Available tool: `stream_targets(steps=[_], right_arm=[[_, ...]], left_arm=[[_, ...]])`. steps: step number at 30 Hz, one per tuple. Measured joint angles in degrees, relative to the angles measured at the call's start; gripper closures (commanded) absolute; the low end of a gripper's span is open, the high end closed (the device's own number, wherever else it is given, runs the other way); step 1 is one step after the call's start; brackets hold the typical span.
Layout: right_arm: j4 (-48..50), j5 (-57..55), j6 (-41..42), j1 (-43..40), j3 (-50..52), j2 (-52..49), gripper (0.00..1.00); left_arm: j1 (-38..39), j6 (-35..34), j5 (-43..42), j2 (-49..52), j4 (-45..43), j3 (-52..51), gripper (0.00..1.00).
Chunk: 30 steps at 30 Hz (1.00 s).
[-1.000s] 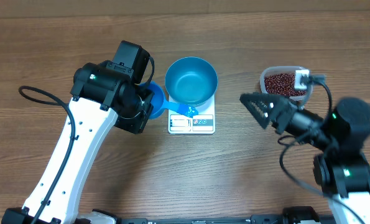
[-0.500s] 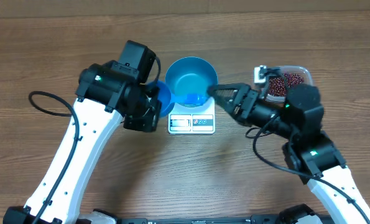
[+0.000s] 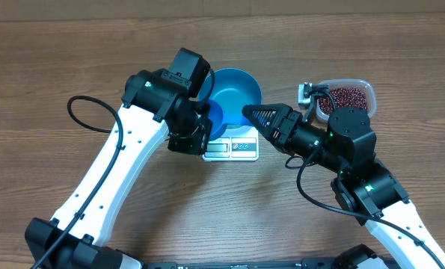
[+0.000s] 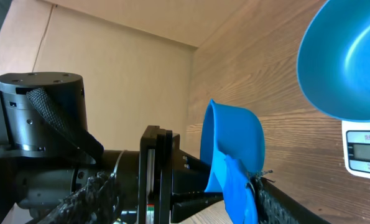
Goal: Scoop item into bowl and weigh 150g on scale
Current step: 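Move the right gripper to the scoop handle above the bowl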
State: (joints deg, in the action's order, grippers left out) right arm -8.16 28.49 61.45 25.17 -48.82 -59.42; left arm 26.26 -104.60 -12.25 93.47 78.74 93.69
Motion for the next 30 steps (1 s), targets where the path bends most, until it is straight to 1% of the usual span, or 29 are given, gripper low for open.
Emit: stream_targets(steps=[5, 12, 13, 15, 16, 18, 21, 23, 30], right_arm=[[-1.6, -0.4, 0.0, 0.0, 0.0, 0.0, 0.32], [-1.7, -1.0, -0.2, 0.0, 0.0, 0.0, 0.33], [-1.7, -1.0, -0.4, 0.0, 0.0, 0.0, 0.34], [-1.7, -1.1, -0.6, 0.0, 0.0, -0.1, 0.4], [-1.7, -1.1, -0.8, 0.0, 0.0, -0.2, 0.49], [-1.8, -1.5, -0.8, 0.0, 0.0, -0.3, 0.59], [-2.1, -2.0, -1.3, 0.0, 0.0, -0.4, 0.67], [-2.4, -2.3, -1.4, 0.0, 0.0, -0.5, 0.69], [-2.6, -3.2, -1.5, 0.0, 0.0, -0.6, 0.69]], left_arm=[[0.0, 1.2, -1.9, 0.5, -2.3, 0.0, 0.96], [1.4, 1.5, -2.3, 0.5, -2.3, 0.0, 0.96], [1.6, 1.5, -2.3, 0.5, -2.4, 0.0, 0.96], [1.9, 1.5, -2.4, 0.5, -2.8, 0.0, 0.96], [2.1, 1.5, -2.4, 0.5, -3.0, 0.0, 0.96], [2.3, 1.5, -2.4, 0.5, -3.5, 0.0, 0.96], [2.3, 2.2, -2.6, 0.5, -4.1, 0.0, 0.96], [2.3, 2.7, -2.8, 0.5, -4.2, 0.0, 0.96], [2.3, 3.9, -4.2, 0.5, -4.2, 0.0, 0.96]])
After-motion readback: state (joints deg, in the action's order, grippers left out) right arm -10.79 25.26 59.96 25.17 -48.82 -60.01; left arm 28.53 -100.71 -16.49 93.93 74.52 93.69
